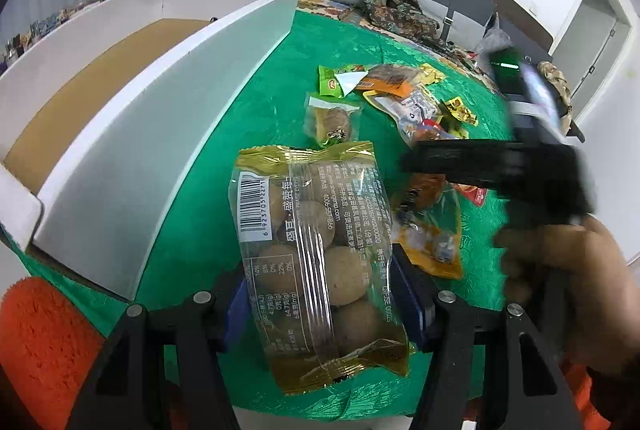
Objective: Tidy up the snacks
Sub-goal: 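Grasp the clear orange sausage bag with right tool while left tool holds the egg bag, then carry both bags into the white box and open both tools to release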
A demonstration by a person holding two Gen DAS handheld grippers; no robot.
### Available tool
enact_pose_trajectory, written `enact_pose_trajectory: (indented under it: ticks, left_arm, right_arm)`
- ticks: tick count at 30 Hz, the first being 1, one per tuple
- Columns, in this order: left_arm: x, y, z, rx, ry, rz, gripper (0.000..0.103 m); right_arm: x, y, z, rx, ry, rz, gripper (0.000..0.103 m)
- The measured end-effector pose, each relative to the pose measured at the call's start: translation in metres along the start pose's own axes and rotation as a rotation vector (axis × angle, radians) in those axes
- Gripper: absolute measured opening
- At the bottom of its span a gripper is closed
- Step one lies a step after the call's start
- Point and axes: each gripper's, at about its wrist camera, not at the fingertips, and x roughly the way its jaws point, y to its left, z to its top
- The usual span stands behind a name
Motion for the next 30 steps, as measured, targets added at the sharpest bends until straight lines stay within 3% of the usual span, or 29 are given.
enact_pose_trajectory:
  ticks: [2, 3, 8, 11, 16, 21, 26, 30]
  left_arm:
    - [0.002, 0.001, 0.003, -0.008, 0.0, -0.014, 0.062]
    - [0.003, 0.001, 0.004, -0.006, -0.005, -0.017, 0.061]
    - [0.0, 0.002, 0.004, -0.012, -0.012, -0.034, 0.061]
    - [-0.001, 0.004, 0.005, -0.02, -0.017, -0.041, 0.061]
    - [-0.004, 0.007, 0.005, -0.035, -0.019, -0.057, 0.061]
    - [-0.012, 0.006, 0.01, -0.043, -0.04, -0.073, 0.061]
    - [-0.024, 0.005, 0.017, -0.069, -0.047, -0.112, 0.061]
    - [-0.061, 0.027, 0.043, -0.156, -0.097, -0.187, 0.061]
  right_arm:
    - [-0.011, -0.026, -0.001, 0.062, -0.011, 0.1, 0.041]
    - [-0.015, -0.038, 0.0, 0.092, -0.01, 0.145, 0.037]
    - [-0.017, -0.097, -0.004, 0.29, -0.024, 0.399, 0.029]
    - [-0.02, -0.121, -0.009, 0.394, -0.027, 0.517, 0.028]
    - [-0.02, -0.138, -0.014, 0.448, -0.025, 0.555, 0.028]
    - [-0.024, -0.152, -0.03, 0.596, -0.029, 0.718, 0.028]
    - [-0.027, -0.153, -0.034, 0.645, -0.062, 0.883, 0.028]
    - [-0.049, -0.142, -0.022, 0.62, -0.104, 1.001, 0.028]
